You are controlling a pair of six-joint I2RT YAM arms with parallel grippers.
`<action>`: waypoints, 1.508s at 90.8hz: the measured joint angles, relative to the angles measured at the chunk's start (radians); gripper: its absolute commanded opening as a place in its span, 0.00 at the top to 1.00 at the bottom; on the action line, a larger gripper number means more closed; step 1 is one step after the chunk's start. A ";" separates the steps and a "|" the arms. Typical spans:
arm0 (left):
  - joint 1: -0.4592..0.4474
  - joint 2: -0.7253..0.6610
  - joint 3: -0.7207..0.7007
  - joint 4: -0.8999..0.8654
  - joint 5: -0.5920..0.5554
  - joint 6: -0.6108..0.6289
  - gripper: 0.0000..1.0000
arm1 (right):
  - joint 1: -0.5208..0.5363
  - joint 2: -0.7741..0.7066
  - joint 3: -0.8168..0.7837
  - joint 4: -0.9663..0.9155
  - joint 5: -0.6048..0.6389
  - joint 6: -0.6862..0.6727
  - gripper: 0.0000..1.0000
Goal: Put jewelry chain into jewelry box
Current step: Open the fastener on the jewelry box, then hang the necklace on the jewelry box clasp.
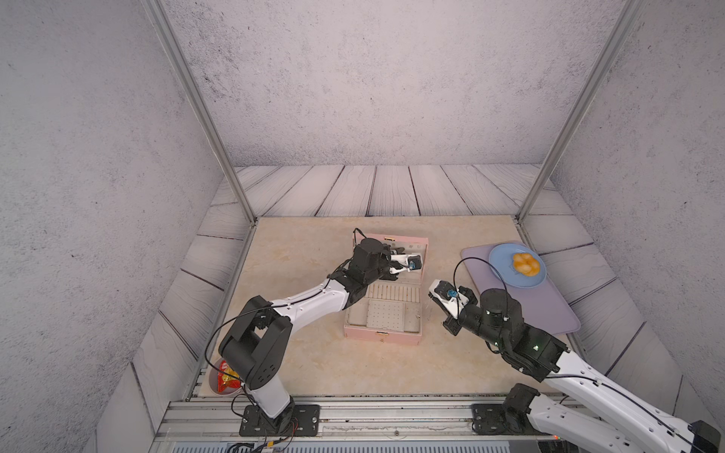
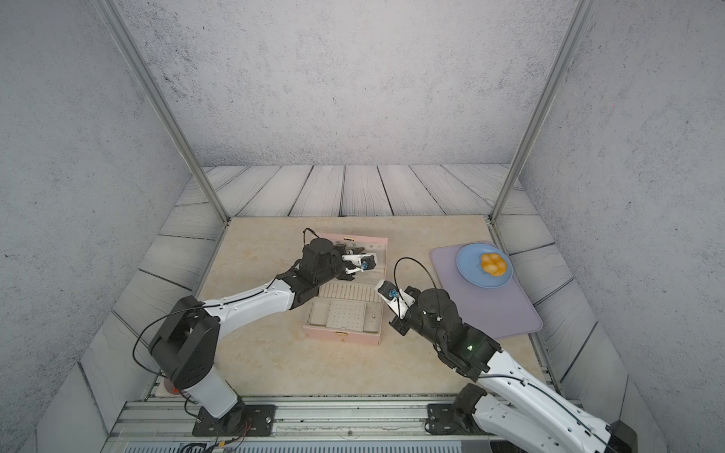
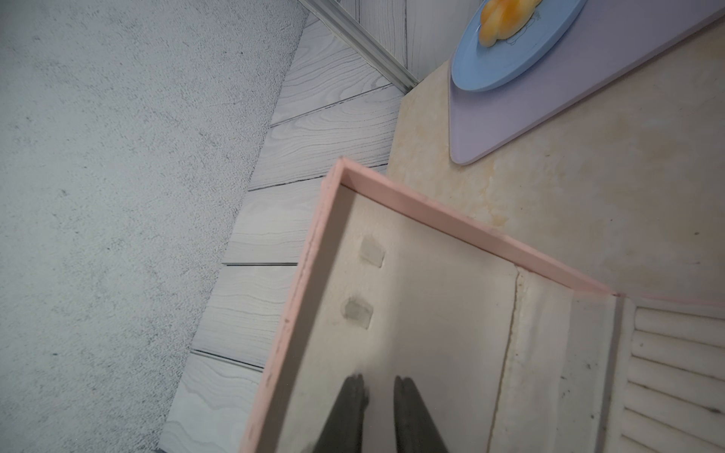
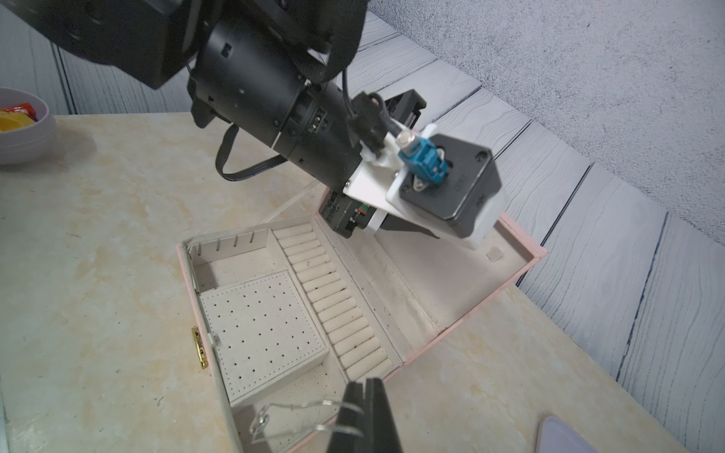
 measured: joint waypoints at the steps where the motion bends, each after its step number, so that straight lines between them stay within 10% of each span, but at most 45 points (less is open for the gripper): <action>1: 0.000 0.000 0.000 0.000 -0.002 0.000 0.80 | 0.000 0.000 0.000 0.000 0.000 0.001 1.00; 25: -0.001 -0.097 -0.035 -0.075 0.054 -0.126 0.53 | 0.000 0.033 0.001 0.025 0.002 0.006 1.00; 59: 0.013 -0.418 -0.213 -0.038 0.199 -0.629 0.41 | 0.000 0.242 0.155 0.024 0.058 0.034 1.00; 86: 0.013 -0.369 -0.337 0.048 0.325 -0.917 0.30 | 0.000 0.407 0.279 0.025 0.130 0.072 1.00; 137: 0.036 -0.208 -0.278 0.126 0.430 -1.033 0.36 | 0.000 0.457 0.315 0.026 0.132 0.108 1.00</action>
